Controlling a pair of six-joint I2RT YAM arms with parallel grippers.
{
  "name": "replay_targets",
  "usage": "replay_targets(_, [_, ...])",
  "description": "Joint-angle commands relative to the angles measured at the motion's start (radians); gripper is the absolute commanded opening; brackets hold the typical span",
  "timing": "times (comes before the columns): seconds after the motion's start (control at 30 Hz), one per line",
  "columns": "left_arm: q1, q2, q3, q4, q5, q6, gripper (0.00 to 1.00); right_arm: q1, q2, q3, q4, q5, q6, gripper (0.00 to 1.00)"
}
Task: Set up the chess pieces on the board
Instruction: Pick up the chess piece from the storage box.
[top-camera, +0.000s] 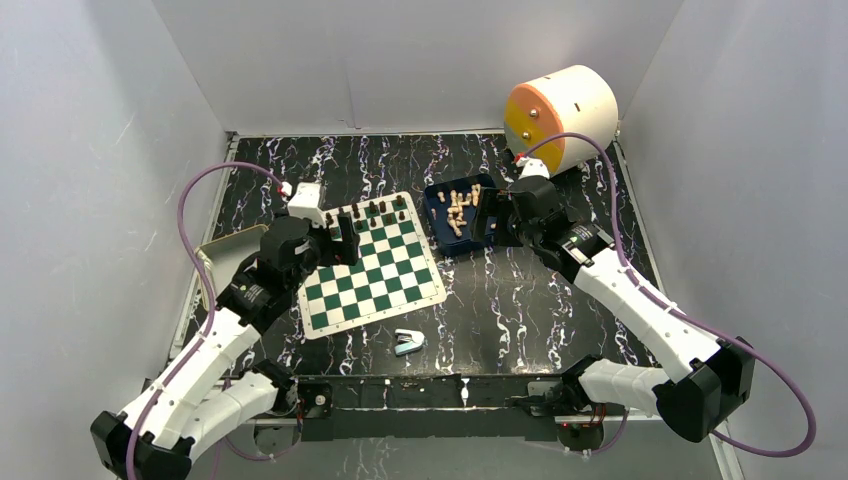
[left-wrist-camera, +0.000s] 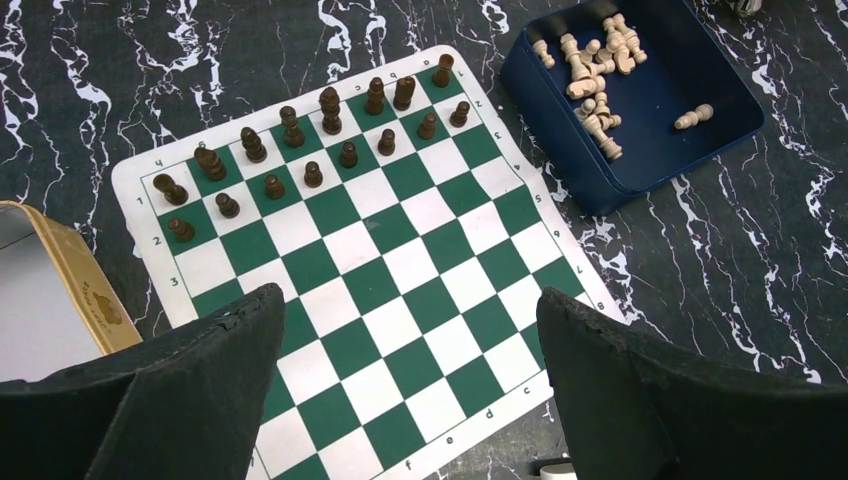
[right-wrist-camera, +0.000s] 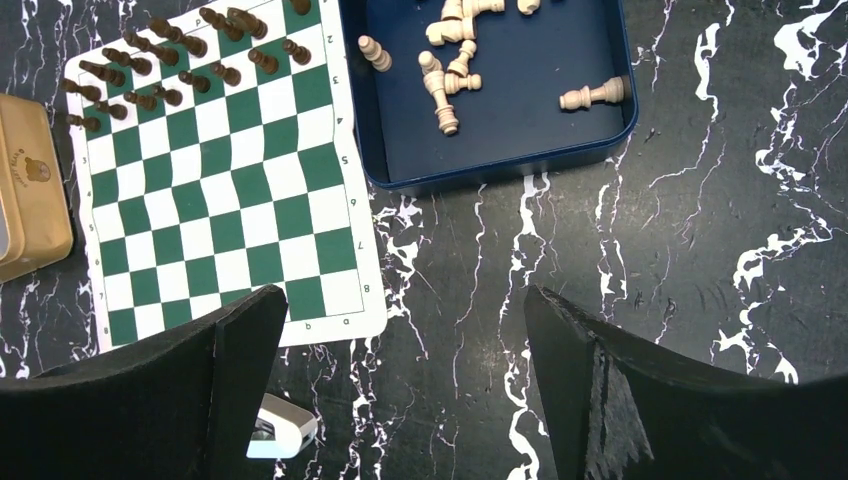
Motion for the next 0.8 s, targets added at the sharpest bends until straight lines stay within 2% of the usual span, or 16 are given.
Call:
replay_targets(0.0, [-0.006,-0.047,-0.004,-0.016,-0.033,0.005,0.94,-0.002,-0.014,0.026,0.043,-0.001,0.014,0.99])
replay_targets(0.13, [-0.004,-0.079,-0.001,-0.04,-0.041,0.012,0.94,-0.003,-0.005,0.04,0.057,-0.012,0.033,0.99])
replay_targets(0.33, [-0.006,-0.15,-0.023,-0.085,-0.042,0.028,0.94,-0.003,0.018,0.068,0.166,-0.007,0.038,0.99])
replay_targets(0.53, [-0.006,-0.233,-0.062,-0.136,-0.132,0.046,0.94,-0.003,0.126,0.124,0.281,-0.051,-0.118,0.97])
replay_targets(0.63, [-0.005,-0.273,-0.086,-0.134,-0.141,0.06,0.94,-0.004,0.216,0.163,0.298,-0.035,-0.149,0.86])
replay_targets(0.77, [-0.006,-0.3,-0.086,-0.138,-0.163,0.061,0.94,-0.004,0.362,0.245,0.269,-0.009,-0.214,0.57])
